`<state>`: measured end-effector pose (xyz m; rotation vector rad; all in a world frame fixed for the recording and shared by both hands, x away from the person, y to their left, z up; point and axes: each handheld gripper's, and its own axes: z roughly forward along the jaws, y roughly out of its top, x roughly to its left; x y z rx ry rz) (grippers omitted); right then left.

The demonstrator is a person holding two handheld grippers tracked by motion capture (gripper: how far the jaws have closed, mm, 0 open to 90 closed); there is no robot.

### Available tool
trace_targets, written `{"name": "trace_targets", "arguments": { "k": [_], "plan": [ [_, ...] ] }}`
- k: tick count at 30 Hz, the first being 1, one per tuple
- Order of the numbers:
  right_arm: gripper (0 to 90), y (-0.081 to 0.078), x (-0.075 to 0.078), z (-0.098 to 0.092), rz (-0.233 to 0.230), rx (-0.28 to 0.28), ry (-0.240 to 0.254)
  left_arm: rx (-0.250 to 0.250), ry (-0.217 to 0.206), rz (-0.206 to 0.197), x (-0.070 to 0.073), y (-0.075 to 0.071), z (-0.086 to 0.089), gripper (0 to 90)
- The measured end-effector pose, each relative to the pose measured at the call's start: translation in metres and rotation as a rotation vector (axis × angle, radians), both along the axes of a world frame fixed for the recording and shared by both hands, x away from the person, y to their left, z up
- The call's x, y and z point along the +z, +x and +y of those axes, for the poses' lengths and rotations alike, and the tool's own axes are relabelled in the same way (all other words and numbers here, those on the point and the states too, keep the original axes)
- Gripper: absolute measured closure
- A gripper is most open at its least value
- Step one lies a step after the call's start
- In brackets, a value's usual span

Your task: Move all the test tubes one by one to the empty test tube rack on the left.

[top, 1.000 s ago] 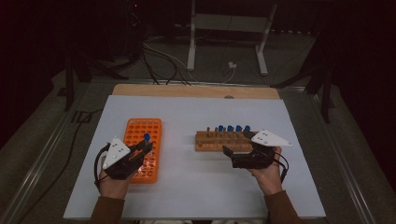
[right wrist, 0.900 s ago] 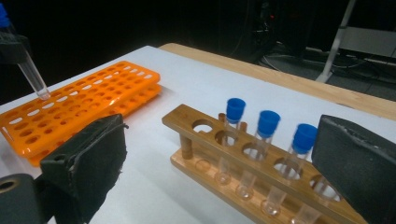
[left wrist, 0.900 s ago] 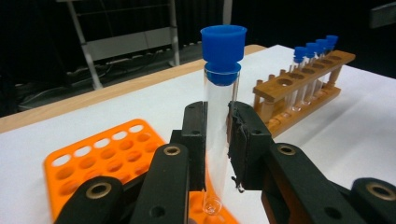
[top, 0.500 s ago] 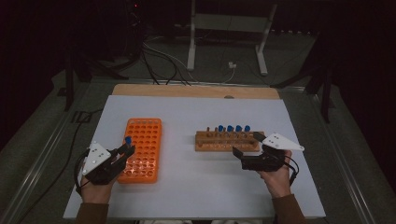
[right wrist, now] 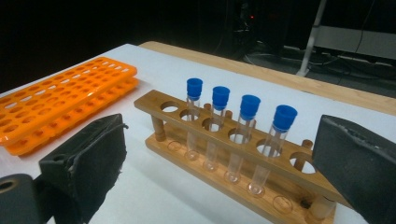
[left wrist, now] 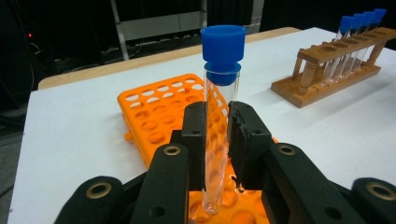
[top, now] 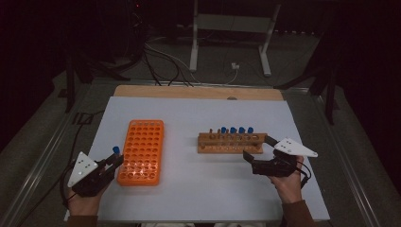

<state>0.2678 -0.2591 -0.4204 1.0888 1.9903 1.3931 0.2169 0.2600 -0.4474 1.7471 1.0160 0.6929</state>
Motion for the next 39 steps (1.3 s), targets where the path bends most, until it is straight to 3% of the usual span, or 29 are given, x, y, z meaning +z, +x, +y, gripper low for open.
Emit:
{"name": "trace_targets", "arguments": {
  "k": [12, 27, 39],
  "plan": [
    [2.9, -0.002, 0.001, -0.003, -0.003, -0.004, 0.012, -0.027, -0.001, 0.013, -0.015, -0.010, 0.000, 77.4],
    [2.9, -0.005, 0.001, -0.006, -0.011, -0.006, 0.023, -0.059, -0.003, 0.038, -0.032, -0.006, 0.009, 77.5],
    [3.0, -0.006, 0.000, -0.009, -0.013, -0.008, 0.023, -0.088, 0.023, 0.078, -0.040, -0.009, 0.014, 77.6]
  ]
}}
